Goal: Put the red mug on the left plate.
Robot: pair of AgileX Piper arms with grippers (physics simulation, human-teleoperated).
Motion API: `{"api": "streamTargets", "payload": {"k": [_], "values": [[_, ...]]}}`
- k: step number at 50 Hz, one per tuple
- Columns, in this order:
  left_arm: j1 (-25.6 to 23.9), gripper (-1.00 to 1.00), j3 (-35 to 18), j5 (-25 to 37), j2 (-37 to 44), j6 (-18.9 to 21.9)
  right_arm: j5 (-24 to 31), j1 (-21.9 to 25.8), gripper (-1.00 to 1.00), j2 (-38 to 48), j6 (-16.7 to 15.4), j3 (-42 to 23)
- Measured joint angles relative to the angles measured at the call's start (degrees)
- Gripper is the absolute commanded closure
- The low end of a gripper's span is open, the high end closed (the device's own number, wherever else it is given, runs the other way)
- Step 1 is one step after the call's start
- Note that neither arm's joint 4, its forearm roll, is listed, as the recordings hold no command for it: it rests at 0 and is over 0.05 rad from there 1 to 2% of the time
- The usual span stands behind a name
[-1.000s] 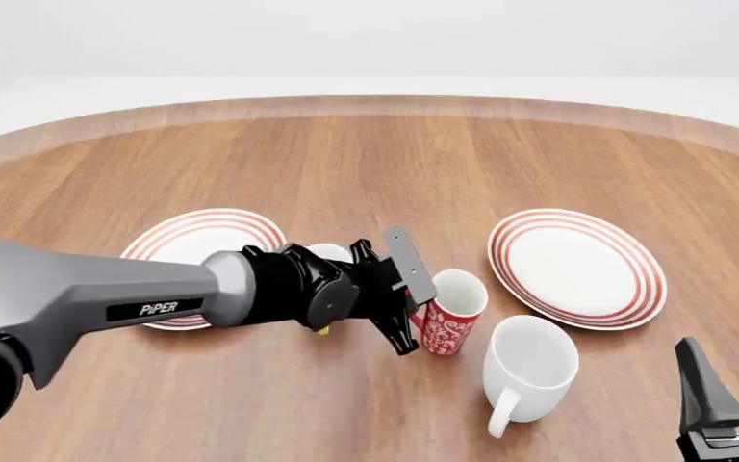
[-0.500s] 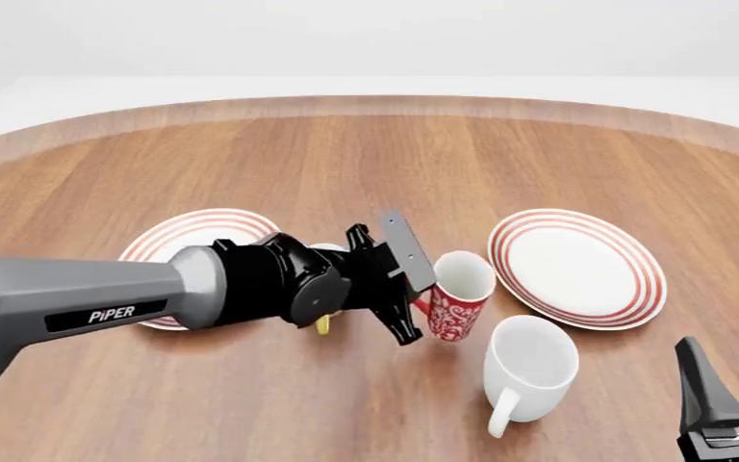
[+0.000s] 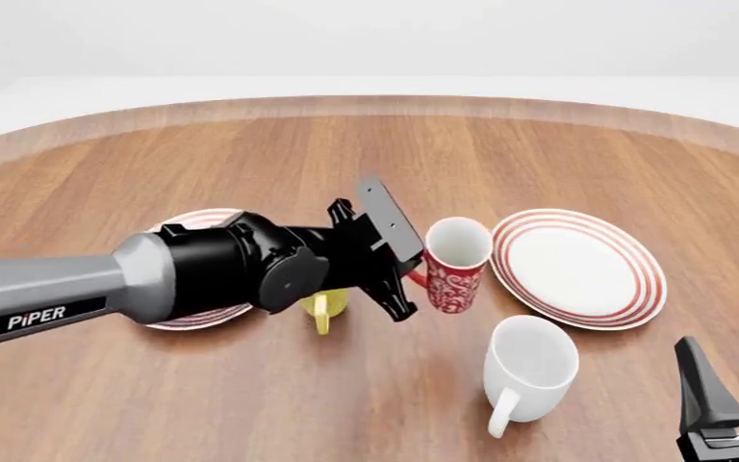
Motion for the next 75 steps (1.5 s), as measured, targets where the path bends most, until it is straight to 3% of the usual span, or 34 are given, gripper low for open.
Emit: {"api": "streamTargets", "payload": {"k": [55, 75], "values": [[7.97, 1.0, 5.99, -1.95, -12.42, 0.68, -0.31, 0.49, -1.0, 0.0, -1.04, 0.0], [14.23, 1.0, 10.84, -2.98, -18.72, 0.94, -0.18, 0.45, -1.0, 0.01, -1.05, -0.03]]}}
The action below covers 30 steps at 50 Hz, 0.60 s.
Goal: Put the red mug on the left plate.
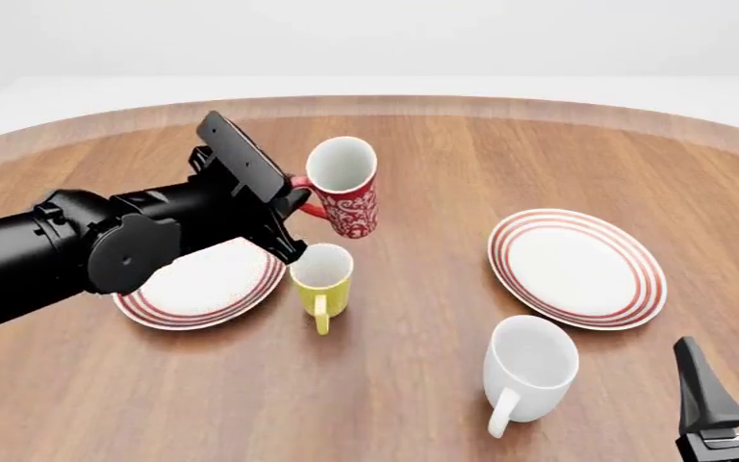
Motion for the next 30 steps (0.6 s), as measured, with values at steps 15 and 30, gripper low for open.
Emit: {"api": "streamTargets", "payload": {"k": [15, 30], "values": [[5.71, 1.0, 4.91, -1.56, -4.05, -0.09, 0.01, -0.01, -1.0, 0.0, -0.04, 0.0], [11.61, 1.0, 9.75, -5.01, -6.38, -1.81, 0.04, -0.03, -1.0, 0.0, -0.04, 0.0]]}}
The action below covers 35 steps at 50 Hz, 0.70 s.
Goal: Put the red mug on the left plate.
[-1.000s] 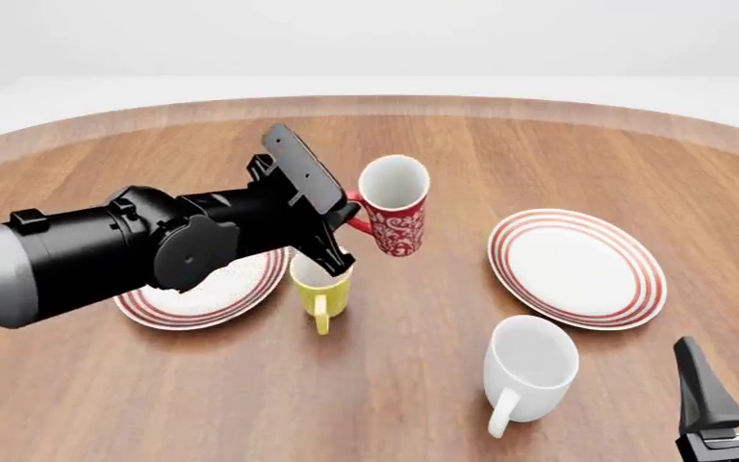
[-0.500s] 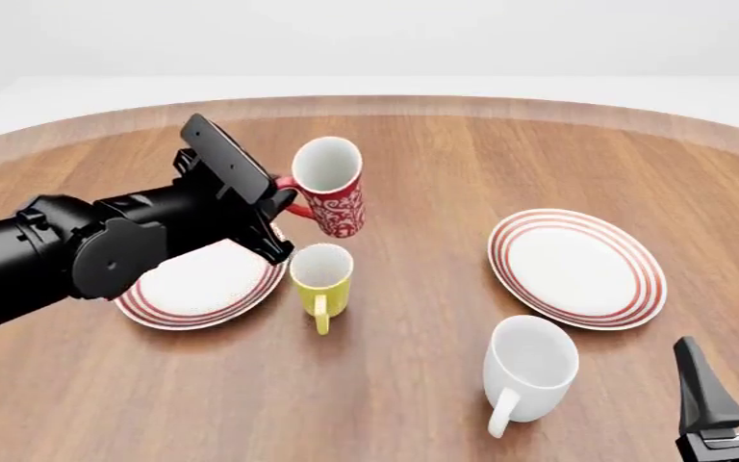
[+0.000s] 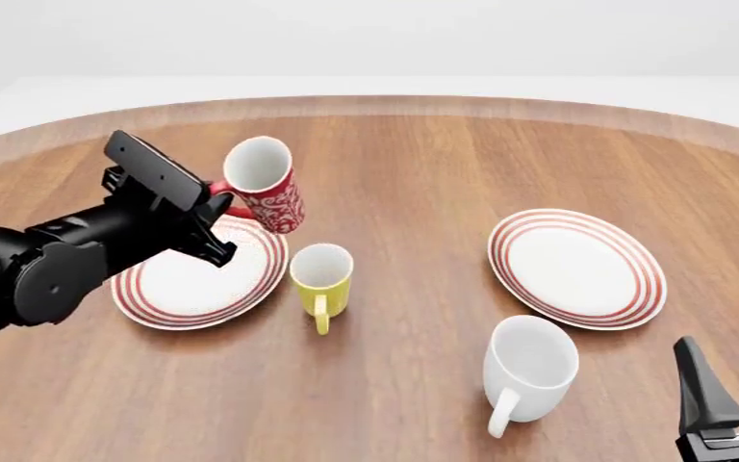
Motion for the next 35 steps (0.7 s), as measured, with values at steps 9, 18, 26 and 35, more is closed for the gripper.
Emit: {"api": "streamTargets", "payload": {"k": [9, 18, 26, 35], "values": [[3.69, 1.0, 3.55, -4.2, 0.27, -1.65, -0.02, 0.02, -1.0, 0.0, 0.03, 0.0], [7.13, 1.0, 6.77, -9.08, 1.65, -3.15, 0.04, -0.02, -1.0, 0.0, 0.08, 0.0], [9.91, 1.0, 8.58, -12.65, 3.44, -3.28, 0.09, -0.05, -1.0, 0.0, 0.14, 0.0], [12.33, 1.0, 10.7, -16.87, 6.16, -1.86, 0.07, -0.1, -1.0, 0.0, 0.21, 0.0]]}}
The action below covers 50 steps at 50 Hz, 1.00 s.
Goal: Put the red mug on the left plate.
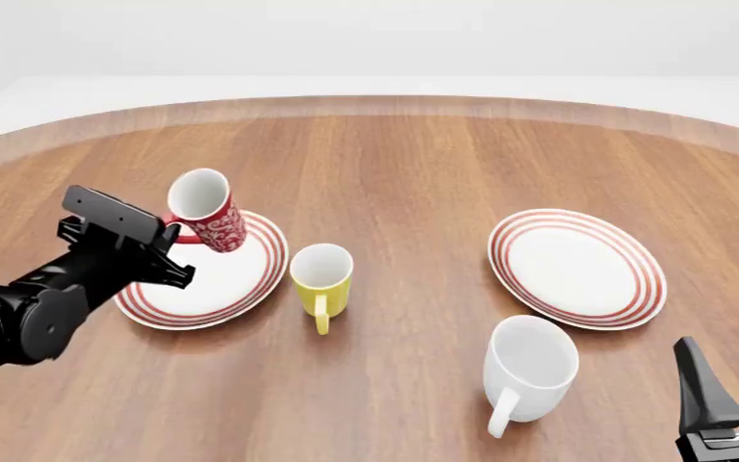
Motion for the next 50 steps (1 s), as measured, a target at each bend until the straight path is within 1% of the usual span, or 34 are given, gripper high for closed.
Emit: {"api": "streamTargets", "payload": {"k": [12, 25, 40, 50], "values": [[2.39, 1.0, 2.79, -4.59, 3.09, 1.16, 0.0, -0.04, -1.0, 0.0, 0.04, 0.0], [4.52, 1.0, 4.31, -7.87, 5.56, 1.98, -0.07, -0.12, -1.0, 0.0, 0.08, 0.0], [5.71, 1.0, 4.72, -10.57, 8.64, 2.82, -0.27, -0.24, -1.0, 0.0, 0.17, 0.01], [6.08, 1.0, 4.18, -12.27, 11.01, 2.68, -0.4, -0.3, -1.0, -0.01, 0.21, 0.03]]}}
